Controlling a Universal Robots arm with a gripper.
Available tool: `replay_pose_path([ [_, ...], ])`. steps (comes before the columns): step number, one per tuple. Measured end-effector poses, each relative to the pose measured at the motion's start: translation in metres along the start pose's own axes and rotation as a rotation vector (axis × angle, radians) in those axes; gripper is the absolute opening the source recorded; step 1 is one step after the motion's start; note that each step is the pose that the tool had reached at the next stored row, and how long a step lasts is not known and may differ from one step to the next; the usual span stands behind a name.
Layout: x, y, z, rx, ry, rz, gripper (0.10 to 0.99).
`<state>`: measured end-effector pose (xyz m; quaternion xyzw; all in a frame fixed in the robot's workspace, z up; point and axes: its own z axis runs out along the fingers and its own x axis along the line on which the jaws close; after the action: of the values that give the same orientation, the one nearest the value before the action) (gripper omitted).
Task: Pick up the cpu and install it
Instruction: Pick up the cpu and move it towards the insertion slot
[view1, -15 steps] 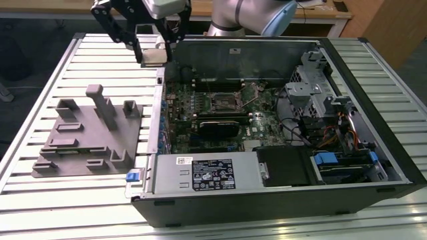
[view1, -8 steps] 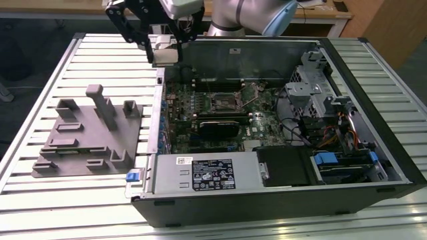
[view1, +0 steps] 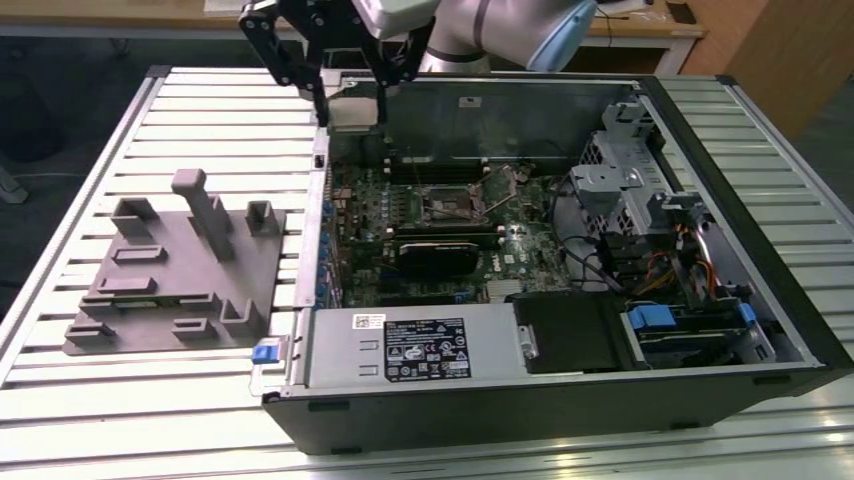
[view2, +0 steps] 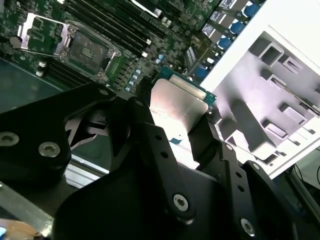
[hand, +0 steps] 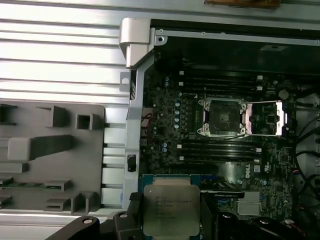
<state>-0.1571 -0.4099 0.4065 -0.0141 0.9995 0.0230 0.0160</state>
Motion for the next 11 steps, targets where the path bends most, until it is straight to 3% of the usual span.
replay_pose_path([
  [11,-0.0277,-0.0008,0.0014,0.0,0.0,0.0,0.545],
])
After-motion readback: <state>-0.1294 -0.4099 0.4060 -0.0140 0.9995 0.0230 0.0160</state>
